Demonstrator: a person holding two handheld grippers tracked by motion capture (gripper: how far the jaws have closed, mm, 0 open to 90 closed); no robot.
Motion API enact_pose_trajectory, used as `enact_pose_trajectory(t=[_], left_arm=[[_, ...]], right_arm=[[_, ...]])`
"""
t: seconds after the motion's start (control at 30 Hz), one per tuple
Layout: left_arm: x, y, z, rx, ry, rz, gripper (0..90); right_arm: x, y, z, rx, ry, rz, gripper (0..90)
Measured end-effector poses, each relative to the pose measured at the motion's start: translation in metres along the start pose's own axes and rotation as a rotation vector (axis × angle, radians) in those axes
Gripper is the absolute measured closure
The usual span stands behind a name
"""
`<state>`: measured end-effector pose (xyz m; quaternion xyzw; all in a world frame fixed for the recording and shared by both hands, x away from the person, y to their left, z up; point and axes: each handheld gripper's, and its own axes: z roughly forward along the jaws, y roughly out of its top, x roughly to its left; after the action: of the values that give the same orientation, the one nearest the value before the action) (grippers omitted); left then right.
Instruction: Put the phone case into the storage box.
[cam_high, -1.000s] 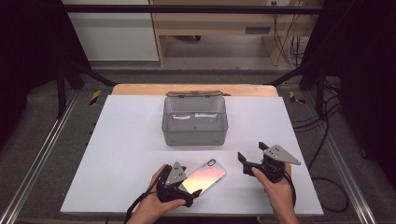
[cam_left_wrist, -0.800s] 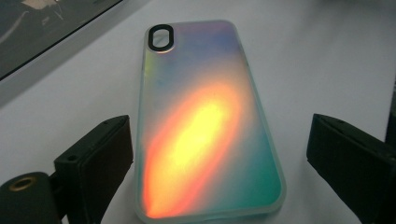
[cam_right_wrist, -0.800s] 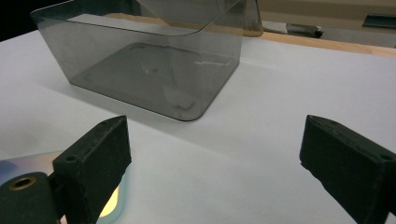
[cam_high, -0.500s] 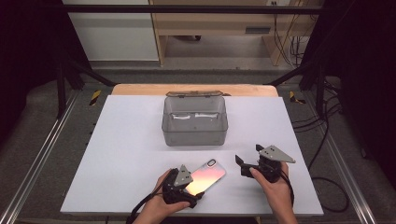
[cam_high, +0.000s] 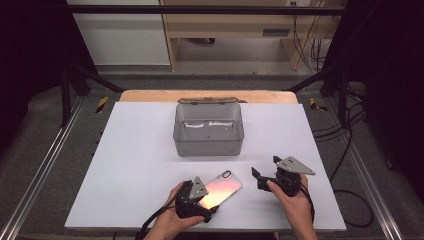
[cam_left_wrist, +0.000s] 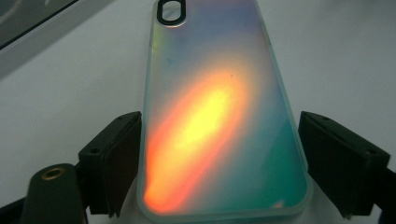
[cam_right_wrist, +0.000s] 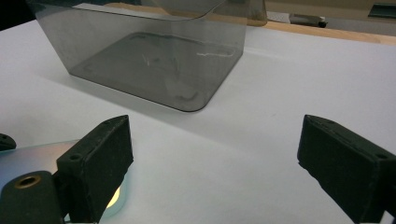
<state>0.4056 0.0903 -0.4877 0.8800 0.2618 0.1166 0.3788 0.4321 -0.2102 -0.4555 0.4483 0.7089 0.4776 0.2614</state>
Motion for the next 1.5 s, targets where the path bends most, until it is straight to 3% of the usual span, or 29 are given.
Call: enact_pose_trajectory(t=[0.33,0.67,0.77,0.8,0.87,0.9,0.93,0.97,1.0,1.03,1.23,1.37,1.43,1.5], left_arm=[[0.003,-0.001,-0.006,-0.018,-0.005,0.018,17.1],[0.01,0.003,-0.026,-0.103,0.003,0.015,17.2],[0.019,0.002,-0.038,-0.146,0.019,-0.022,17.2],[0.027,0.001,-0.05,-0.195,0.023,-0.052,17.2],[0.031,0.001,-0.056,-0.224,0.027,-0.064,17.2],[0.039,0.001,-0.07,-0.283,0.039,-0.085,17.2],[0.039,0.001,-0.07,-0.283,0.039,-0.085,17.2],[0.045,0.0,-0.083,-0.334,0.06,-0.099,17.2],[0.045,0.0,-0.083,-0.334,0.06,-0.099,17.2],[0.052,-0.002,-0.092,-0.379,0.082,-0.111,17.2],[0.072,-0.01,-0.105,-0.43,0.148,-0.166,17.2],[0.079,-0.012,-0.113,-0.477,0.197,-0.176,17.2],[0.08,-0.013,-0.113,-0.482,0.208,-0.176,17.2],[0.084,-0.016,-0.117,-0.494,0.245,-0.181,17.2]], right_arm=[[-0.001,0.002,-0.001,-0.016,0.004,0.008,11.0],[-0.001,0.003,-0.004,-0.028,0.01,0.006,11.0],[-0.002,0.004,-0.004,-0.032,0.008,0.013,11.0],[-0.001,0.004,-0.003,-0.032,0.007,0.017,10.9],[-0.001,0.004,-0.003,-0.033,0.007,0.017,11.0],[0.0,0.004,-0.003,-0.032,0.004,0.015,10.8],[0.0,0.004,-0.003,-0.032,0.004,0.015,10.8],[0.001,0.004,-0.002,-0.03,-0.001,0.014,10.5],[0.001,0.004,-0.002,-0.03,-0.001,0.014,10.5],[0.002,0.005,-0.001,-0.031,-0.009,0.019,10.0],[0.002,0.004,0.0,-0.032,-0.015,0.033,10.0],[0.002,0.003,0.0,-0.031,-0.016,0.041,9.9],[0.002,0.004,0.0,-0.032,-0.014,0.045,9.9],[0.002,0.004,0.001,-0.032,-0.014,0.045,9.9]])
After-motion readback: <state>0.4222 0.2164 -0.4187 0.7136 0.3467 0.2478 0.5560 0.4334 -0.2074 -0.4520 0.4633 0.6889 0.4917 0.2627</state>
